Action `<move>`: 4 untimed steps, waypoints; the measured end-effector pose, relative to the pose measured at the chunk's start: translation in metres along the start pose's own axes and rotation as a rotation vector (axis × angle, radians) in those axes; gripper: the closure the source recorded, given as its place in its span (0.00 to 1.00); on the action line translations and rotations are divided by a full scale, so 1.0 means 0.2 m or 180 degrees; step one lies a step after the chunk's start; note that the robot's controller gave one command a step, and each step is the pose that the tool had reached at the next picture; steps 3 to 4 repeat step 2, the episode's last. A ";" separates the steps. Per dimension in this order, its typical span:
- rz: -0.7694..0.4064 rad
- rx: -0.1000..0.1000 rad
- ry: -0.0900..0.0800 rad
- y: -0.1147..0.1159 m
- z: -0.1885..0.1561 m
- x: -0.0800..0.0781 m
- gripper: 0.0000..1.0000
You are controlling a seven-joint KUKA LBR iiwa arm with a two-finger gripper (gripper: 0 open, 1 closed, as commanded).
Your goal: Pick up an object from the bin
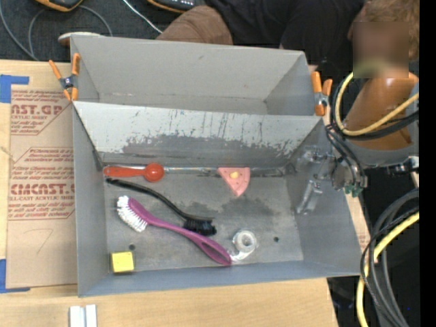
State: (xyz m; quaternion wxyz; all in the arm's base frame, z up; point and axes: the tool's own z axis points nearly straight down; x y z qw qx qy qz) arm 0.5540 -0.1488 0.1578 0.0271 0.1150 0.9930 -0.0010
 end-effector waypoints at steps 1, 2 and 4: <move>-0.0219 0.0000 0.0012 0.02 -0.40 -0.16 0.00; 0.0210 0.0000 -0.0006 -0.03 -0.47 0.12 1.00; 0.0210 0.0000 -0.0006 -0.03 -0.47 0.12 1.00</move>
Offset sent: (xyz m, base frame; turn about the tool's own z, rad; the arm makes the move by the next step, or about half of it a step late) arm -0.0297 0.0006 0.0924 0.0674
